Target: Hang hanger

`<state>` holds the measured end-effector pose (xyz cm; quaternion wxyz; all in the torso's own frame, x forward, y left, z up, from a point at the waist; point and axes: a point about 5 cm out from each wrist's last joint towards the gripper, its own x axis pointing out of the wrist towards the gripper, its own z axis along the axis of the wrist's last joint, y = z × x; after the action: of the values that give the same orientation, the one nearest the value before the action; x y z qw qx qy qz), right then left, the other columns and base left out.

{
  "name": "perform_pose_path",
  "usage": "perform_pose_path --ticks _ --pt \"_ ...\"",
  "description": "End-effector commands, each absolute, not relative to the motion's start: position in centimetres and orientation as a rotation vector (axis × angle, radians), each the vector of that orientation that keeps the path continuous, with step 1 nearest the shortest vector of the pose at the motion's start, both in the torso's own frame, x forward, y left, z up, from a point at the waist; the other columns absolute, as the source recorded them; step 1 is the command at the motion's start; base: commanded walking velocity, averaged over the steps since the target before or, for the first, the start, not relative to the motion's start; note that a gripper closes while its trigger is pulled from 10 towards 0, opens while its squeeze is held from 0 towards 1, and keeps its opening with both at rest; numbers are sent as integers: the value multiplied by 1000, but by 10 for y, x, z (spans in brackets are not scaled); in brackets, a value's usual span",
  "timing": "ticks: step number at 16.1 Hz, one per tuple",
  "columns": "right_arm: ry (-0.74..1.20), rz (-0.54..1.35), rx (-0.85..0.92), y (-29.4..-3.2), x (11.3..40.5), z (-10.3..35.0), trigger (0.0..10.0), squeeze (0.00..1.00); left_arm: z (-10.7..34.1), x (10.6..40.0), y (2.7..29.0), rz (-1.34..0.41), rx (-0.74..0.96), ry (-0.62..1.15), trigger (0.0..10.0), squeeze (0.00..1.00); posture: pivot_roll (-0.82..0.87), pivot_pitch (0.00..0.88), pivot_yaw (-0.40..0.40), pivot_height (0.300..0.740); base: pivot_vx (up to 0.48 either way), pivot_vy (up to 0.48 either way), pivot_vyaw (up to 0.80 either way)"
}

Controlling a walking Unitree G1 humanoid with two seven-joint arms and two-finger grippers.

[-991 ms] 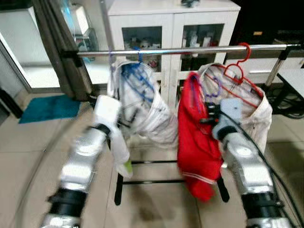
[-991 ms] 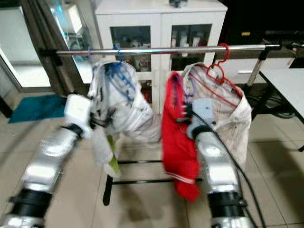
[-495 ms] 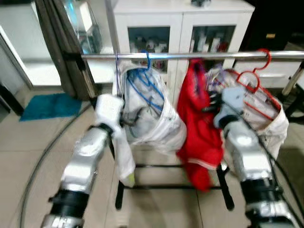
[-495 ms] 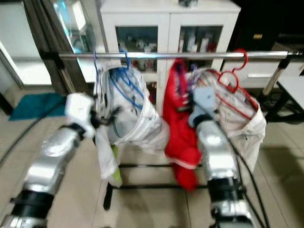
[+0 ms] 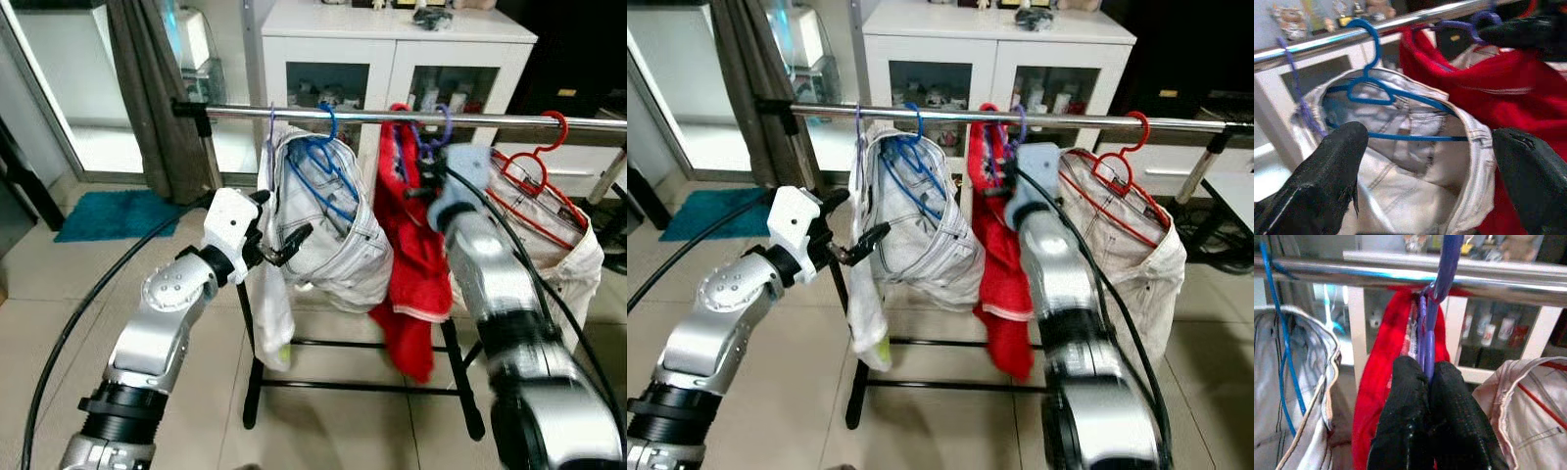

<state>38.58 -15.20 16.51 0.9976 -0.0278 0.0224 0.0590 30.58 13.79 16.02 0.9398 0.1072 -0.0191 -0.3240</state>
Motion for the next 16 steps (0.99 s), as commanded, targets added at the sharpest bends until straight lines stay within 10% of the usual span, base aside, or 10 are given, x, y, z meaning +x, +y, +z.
perform_pose_path --ticks 1,16 --pt "38 151 -110 -146 394 178 10000 0 170 309 134 -697 238 -57 10000 0 -47 0 20 740 0 0 0" --pt "329 40 36 -152 408 160 10000 0 199 316 123 -876 266 -79 10000 0 -15 19 18 740 0 0 0"
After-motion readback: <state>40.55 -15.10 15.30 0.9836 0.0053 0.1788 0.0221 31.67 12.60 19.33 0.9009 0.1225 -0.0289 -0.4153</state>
